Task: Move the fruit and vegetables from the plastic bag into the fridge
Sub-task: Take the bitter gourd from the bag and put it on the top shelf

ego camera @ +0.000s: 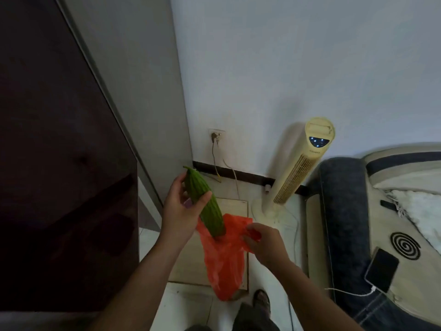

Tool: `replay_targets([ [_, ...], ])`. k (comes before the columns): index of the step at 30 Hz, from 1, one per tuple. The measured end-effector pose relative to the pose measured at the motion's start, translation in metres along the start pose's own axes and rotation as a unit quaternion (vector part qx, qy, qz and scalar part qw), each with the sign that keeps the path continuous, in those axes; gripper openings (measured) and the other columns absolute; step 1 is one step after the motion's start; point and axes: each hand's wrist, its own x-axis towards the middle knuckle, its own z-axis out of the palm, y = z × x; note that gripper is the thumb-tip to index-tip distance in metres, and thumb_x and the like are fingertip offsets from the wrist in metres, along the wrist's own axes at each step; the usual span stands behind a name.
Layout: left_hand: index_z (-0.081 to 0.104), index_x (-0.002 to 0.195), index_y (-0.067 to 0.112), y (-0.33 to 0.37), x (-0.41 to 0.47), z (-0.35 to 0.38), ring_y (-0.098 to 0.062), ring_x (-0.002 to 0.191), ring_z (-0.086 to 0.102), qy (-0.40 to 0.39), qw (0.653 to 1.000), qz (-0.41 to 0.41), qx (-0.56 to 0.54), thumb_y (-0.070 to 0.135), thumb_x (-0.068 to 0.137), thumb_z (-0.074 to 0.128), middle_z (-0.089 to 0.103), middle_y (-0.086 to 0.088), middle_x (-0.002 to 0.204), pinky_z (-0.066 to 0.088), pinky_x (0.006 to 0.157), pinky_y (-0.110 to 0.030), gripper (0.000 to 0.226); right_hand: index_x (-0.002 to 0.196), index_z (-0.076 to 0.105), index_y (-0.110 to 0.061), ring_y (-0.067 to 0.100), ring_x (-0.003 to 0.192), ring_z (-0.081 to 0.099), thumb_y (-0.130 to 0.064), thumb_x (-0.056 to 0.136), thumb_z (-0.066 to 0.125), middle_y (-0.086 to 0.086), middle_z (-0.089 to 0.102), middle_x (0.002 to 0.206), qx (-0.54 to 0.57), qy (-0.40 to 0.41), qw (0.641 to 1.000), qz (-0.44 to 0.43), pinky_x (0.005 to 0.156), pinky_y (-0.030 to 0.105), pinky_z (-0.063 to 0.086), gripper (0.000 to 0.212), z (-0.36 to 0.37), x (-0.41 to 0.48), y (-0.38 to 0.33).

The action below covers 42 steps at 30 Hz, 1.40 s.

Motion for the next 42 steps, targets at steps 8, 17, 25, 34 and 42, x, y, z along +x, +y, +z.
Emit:
replay_targets([
  [8, 0.051, 0.125, 0.015, 0.011, 0.023, -0.005, 0.002, 0.096, 0.06, 0.127, 0.991, 0.002, 0.043, 0.006, 0.078, 0.071, 0.062, 0.001, 0.111, 0.048, 0.081, -0.011, 0.053, 0.086, 0.065, -0.025, 0.007, 0.072, 0.062, -0.019, 0.082, 0.068, -0.008, 0.065, 0.078, 0.071, -0.006, 0.996, -0.058, 0.068, 0.024, 0.053, 0.008, 0.003, 0.074, -0.009],
  [17, 0.054, 0.118, 0.018, 0.004, 0.041, 0.027, -0.003, 0.094, 0.061, 0.188, 0.977, -0.004, 0.104, 0.004, 0.076, 0.073, 0.064, 0.001, 0.105, 0.047, 0.081, -0.012, 0.047, 0.129, 0.049, -0.019, 0.017, 0.107, 0.056, -0.024, 0.083, 0.066, 0.0, 0.057, 0.122, 0.009, -0.222, 0.975, 0.006, 0.089, 0.028, 0.047, 0.049, 0.006, 0.128, 0.054],
  [25, 0.054, 0.116, 0.015, -0.012, 0.049, 0.065, -0.007, 0.09, 0.062, 0.219, 0.973, -0.028, 0.069, 0.003, 0.077, 0.072, 0.065, 0.0, 0.1, 0.049, 0.077, -0.016, 0.045, 0.119, 0.058, -0.026, 0.004, 0.097, 0.053, -0.03, 0.077, 0.074, -0.009, 0.06, 0.115, 0.009, -0.2, 0.976, -0.083, 0.076, 0.012, 0.039, 0.046, -0.024, 0.159, 0.053],
  [34, 0.056, 0.107, 0.019, -0.004, 0.059, 0.086, -0.026, 0.096, 0.064, 0.182, 0.981, -0.057, -0.029, 0.006, 0.079, 0.068, 0.067, 0.0, 0.092, 0.053, 0.086, -0.044, 0.032, 0.129, 0.05, -0.026, 0.0, 0.099, 0.048, -0.039, 0.068, 0.079, -0.014, 0.054, 0.115, 0.021, -0.231, 0.956, -0.18, 0.078, 0.006, 0.033, 0.068, -0.047, 0.167, 0.014],
  [42, 0.056, 0.107, 0.019, -0.01, 0.041, 0.078, -0.025, 0.099, 0.065, 0.188, 0.975, -0.115, 0.013, 0.013, 0.079, 0.07, 0.067, -0.005, 0.101, 0.055, 0.086, -0.042, 0.032, 0.12, 0.056, -0.025, -0.002, 0.089, 0.052, -0.031, 0.071, 0.078, -0.017, 0.056, 0.103, 0.038, -0.256, 0.949, -0.181, 0.075, 0.011, 0.044, 0.054, -0.038, 0.153, 0.018],
])
